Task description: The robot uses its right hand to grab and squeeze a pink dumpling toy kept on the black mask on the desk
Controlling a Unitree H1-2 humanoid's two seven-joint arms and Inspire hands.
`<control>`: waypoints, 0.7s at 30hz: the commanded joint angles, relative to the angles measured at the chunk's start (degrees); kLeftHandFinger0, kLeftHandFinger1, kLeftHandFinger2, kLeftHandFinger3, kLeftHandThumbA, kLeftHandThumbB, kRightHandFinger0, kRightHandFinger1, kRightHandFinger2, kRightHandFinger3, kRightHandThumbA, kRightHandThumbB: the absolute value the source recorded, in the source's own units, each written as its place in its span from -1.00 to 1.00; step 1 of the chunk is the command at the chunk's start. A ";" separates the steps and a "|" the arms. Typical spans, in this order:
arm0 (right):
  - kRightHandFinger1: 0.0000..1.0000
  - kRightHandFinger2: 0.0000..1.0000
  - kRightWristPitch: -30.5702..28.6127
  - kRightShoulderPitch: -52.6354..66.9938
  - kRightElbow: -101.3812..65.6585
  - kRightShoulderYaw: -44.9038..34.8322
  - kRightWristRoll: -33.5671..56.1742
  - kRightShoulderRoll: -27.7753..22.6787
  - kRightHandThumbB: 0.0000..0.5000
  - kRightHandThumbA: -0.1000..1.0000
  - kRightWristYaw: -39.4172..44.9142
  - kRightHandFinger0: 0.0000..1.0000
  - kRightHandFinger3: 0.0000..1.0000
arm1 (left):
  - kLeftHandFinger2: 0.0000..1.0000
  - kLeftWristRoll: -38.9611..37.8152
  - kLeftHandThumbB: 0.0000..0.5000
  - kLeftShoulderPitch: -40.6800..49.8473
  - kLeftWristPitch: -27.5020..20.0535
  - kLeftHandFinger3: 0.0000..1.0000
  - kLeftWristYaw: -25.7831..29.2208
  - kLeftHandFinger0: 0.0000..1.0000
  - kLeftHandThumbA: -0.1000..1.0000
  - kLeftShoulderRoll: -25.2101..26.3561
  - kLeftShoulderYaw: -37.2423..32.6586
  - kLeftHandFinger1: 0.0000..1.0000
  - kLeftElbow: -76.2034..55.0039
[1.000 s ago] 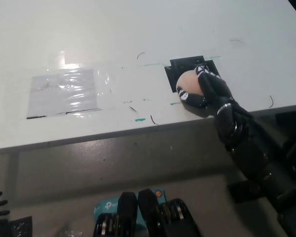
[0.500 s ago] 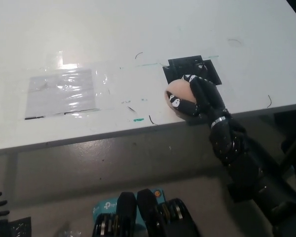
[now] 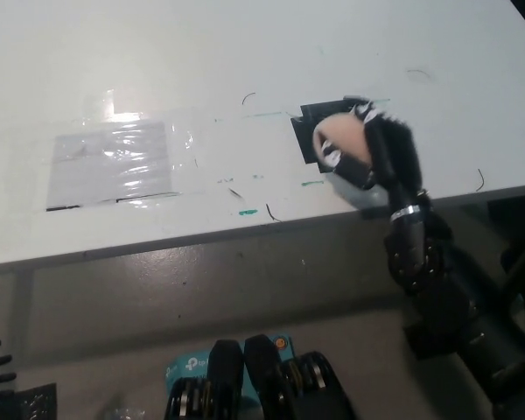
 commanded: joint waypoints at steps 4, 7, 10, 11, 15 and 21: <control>-0.84 -0.06 -10.71 -5.76 -8.30 -2.37 -4.24 -3.03 -0.21 -1.00 -14.97 -1.00 -0.73 | 0.59 -0.67 -0.50 -0.50 -0.34 0.70 0.12 0.43 1.00 1.12 1.27 0.45 -2.04; -0.91 -0.12 -10.64 -5.77 -8.33 -2.94 -5.04 -2.49 -0.06 -1.00 -14.38 -1.00 -0.72 | 0.60 -0.79 -0.53 -0.76 -0.95 0.73 -0.26 0.43 1.00 1.28 1.27 0.46 -1.72; -1.00 -0.37 -10.71 -6.33 -5.86 -1.88 -5.47 -1.72 -0.19 -1.00 -15.78 -1.00 -0.73 | 0.61 -0.92 -0.64 -1.13 -0.39 0.76 0.01 0.43 1.00 1.26 1.65 0.46 -1.88; -1.00 -0.36 -10.71 -6.36 -5.43 -1.55 -5.56 -1.65 -0.18 -1.00 -16.03 -1.00 -0.74 | 0.62 -0.96 -0.62 -1.25 -0.21 0.76 0.06 0.44 1.00 1.21 1.70 0.46 -1.87; -0.98 -0.29 -10.71 -6.30 -4.18 -1.07 -5.80 -1.14 -0.15 -1.00 -16.20 -1.00 -0.76 | 0.59 -1.06 -0.55 -1.34 0.04 0.77 -0.03 0.43 1.00 1.28 1.87 0.44 -2.33; -0.71 0.07 -7.25 -6.22 -3.37 -1.90 -2.85 -0.43 -0.56 -1.00 -6.60 -1.00 -0.55 | 0.58 -1.21 -0.50 -1.31 0.03 0.76 -0.46 0.44 1.00 1.62 1.96 0.46 -2.48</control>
